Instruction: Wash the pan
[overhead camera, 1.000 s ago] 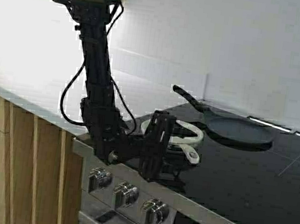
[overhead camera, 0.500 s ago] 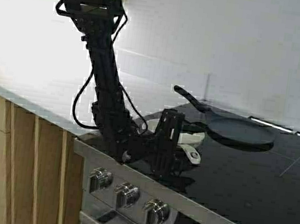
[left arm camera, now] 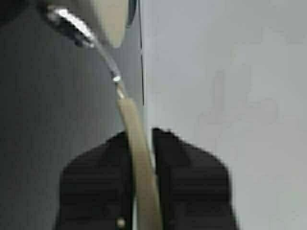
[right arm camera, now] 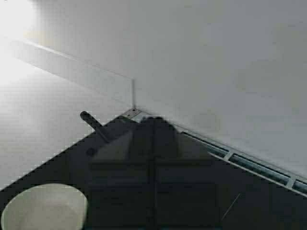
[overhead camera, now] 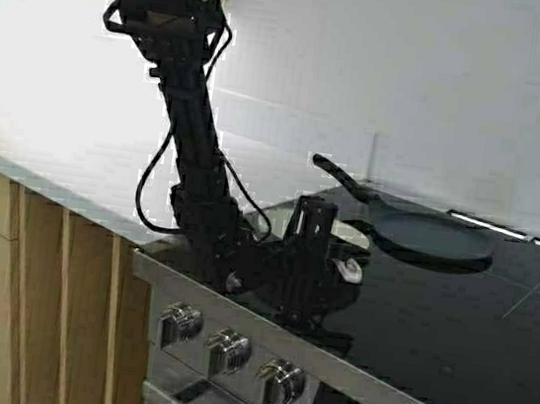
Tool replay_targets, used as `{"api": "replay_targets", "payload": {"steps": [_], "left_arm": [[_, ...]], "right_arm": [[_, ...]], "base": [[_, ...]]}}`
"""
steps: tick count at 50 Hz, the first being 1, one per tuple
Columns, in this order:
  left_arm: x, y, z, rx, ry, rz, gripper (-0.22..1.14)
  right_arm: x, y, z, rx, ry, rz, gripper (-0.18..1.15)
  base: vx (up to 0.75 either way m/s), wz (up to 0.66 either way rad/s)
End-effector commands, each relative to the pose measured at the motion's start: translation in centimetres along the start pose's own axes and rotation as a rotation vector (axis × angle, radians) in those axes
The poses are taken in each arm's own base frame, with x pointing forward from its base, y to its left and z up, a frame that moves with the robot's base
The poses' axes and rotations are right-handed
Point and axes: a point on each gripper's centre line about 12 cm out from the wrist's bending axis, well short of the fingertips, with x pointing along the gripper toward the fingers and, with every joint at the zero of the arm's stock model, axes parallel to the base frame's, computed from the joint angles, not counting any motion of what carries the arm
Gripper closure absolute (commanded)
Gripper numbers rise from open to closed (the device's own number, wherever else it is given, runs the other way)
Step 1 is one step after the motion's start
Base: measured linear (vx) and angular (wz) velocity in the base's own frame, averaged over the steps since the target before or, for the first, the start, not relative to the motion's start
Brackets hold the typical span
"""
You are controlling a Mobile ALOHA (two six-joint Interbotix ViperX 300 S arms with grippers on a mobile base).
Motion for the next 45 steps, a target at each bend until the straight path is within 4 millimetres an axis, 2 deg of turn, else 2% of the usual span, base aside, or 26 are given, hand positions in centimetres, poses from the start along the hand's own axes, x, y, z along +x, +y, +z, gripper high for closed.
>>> {"api": "replay_targets", "payload": {"steps": [1,6,8,15,28,45], "left_arm": [[0.4,-1.5,0.2,-0.004,-0.023,-0.028,1.04],[0.3,-2.2,0.3,-0.005,-0.030,-0.030,0.87],[0.2,-2.5,0.3,-0.003,-0.030,-0.033,0.84],[0.2,-4.1,0.3,0.001,-0.032,-0.048,0.90],[-0.8,-8.5,0.4,0.017,-0.029,-0.078,0.89],[-3.9,-10.0,0.2,0.036,-0.029,-0.072,0.89]], "right_arm": [[0.2,0.0,0.6,0.001,-0.014,0.000,0.90],[0.2,0.0,0.5,0.001,-0.012,0.001,0.90],[0.2,0.0,0.6,0.001,-0.014,0.000,0.90],[0.2,0.0,0.5,0.001,-0.012,0.001,0.90],[0.2,0.0,0.5,0.003,-0.011,0.000,0.90],[0.2,0.0,0.7,0.003,-0.015,0.001,0.90]], "base": [[0.00,0.00],[0.00,0.00],[0.00,0.00],[0.00,0.00],[0.01,0.06],[0.05,0.34]]}}
